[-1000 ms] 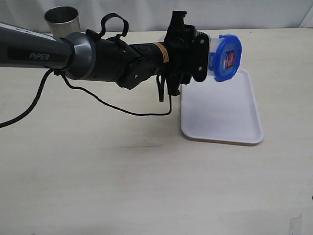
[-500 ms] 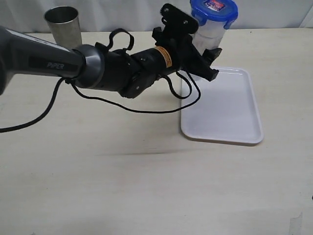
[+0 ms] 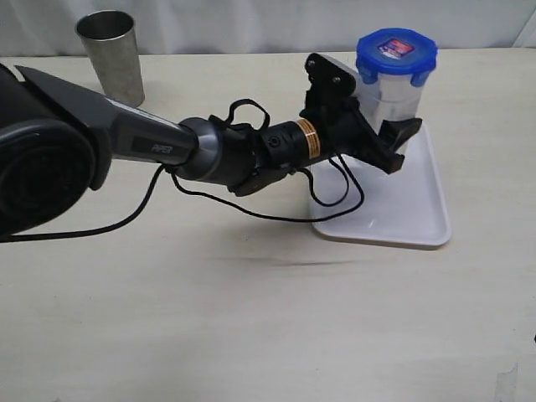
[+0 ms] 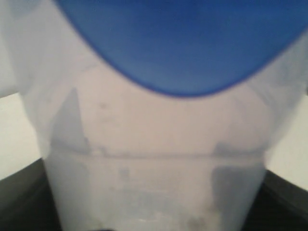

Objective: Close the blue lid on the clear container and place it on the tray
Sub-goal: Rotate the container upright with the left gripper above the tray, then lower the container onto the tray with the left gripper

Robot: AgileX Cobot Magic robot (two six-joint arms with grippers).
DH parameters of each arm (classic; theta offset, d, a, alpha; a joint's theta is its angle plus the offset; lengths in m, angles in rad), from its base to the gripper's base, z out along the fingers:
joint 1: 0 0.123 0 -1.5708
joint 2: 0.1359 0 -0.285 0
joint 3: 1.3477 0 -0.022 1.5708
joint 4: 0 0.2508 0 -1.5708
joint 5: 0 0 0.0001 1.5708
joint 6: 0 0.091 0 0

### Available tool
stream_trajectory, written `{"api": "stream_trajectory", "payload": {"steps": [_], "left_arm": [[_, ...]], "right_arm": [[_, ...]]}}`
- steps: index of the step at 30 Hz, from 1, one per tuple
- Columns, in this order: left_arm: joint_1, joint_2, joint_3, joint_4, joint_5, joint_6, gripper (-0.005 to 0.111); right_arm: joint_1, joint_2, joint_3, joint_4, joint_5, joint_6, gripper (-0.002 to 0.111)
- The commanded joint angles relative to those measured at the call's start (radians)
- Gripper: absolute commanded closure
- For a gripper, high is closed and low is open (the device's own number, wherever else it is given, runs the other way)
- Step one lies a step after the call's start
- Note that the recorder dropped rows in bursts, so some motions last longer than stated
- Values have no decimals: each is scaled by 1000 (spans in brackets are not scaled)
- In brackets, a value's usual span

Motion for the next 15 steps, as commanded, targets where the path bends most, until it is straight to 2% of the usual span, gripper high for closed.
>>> {"api": "stream_trajectory", "payload": {"steps": [1,15], "left_arm": [[-45,34,-47,54,-43,-10,107],[-61,79,-68,56,9,-7,107]], "right_arm": [[-7,-5,4,1,0,3,104],[-7,-5,4,1,0,3,104]]}}
